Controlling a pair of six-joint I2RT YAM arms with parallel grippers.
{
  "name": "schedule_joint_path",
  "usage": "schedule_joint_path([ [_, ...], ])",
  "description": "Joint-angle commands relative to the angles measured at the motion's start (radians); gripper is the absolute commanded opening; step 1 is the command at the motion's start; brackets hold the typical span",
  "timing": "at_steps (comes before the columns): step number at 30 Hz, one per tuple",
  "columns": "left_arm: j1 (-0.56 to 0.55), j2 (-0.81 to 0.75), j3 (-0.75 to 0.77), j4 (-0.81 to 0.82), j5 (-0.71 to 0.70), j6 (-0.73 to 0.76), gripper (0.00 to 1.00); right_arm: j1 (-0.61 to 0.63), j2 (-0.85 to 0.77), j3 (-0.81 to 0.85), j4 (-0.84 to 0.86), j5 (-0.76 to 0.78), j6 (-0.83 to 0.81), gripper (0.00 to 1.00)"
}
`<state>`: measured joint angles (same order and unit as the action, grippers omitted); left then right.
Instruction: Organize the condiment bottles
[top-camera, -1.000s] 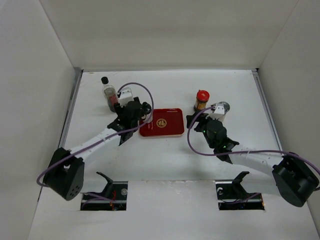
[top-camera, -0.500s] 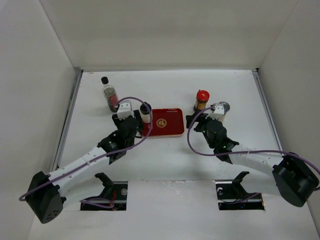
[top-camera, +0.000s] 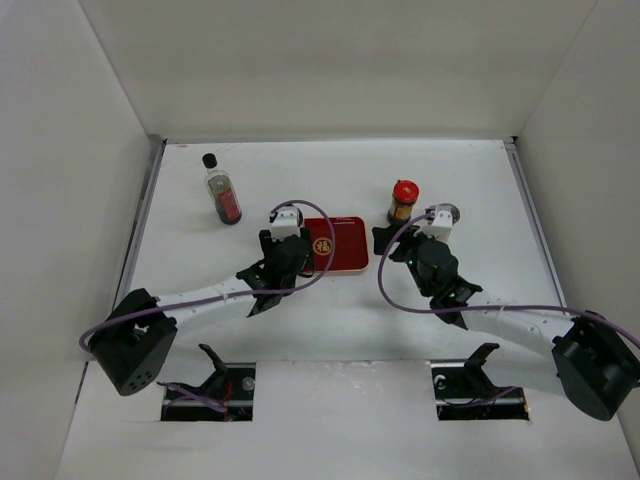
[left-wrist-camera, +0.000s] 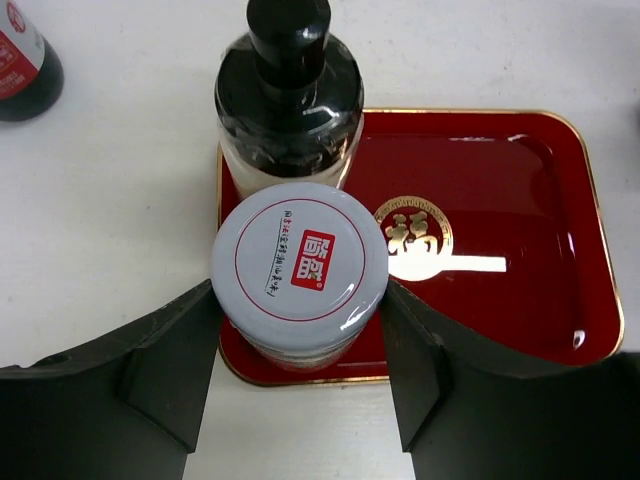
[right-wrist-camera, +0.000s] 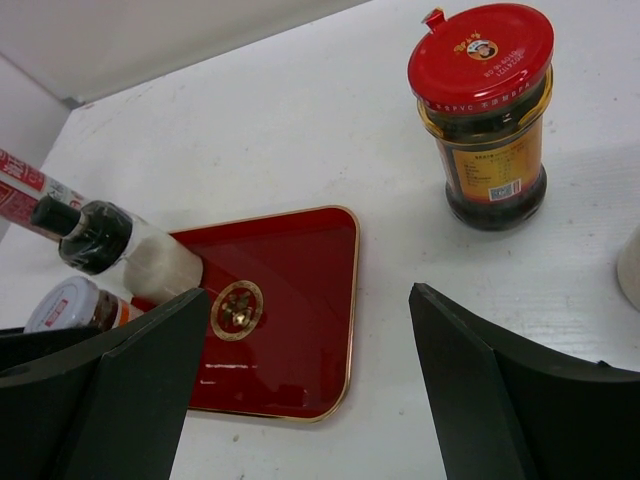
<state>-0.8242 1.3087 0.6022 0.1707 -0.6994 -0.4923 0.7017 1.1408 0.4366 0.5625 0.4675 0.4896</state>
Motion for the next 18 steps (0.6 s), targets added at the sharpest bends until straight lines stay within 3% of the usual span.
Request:
schedule_joint_path([
  [1, 0.029, 0.0, 0.015, 0.204, 0.012, 0.021, 0.28, 0.011, 0.017, 0.017, 0.057, -0.009, -0.008, 0.88],
  [8, 0.046, 0.026, -0.044, 0.231, 0.028, 0.032, 0.35, -0.005, 0.048, 0.036, 0.042, 0.002, -0.032, 0.94],
  [11, 0.038, 0.02, -0.067, 0.233, 0.018, 0.032, 0.51, -0.023, 0.037, 0.074, -0.007, 0.0, -0.058, 1.0],
  [18, -0.002, -0.103, -0.168, 0.338, -0.014, 0.018, 0.88, -0.118, 0.022, 0.249, -0.232, 0.002, -0.106, 1.0],
])
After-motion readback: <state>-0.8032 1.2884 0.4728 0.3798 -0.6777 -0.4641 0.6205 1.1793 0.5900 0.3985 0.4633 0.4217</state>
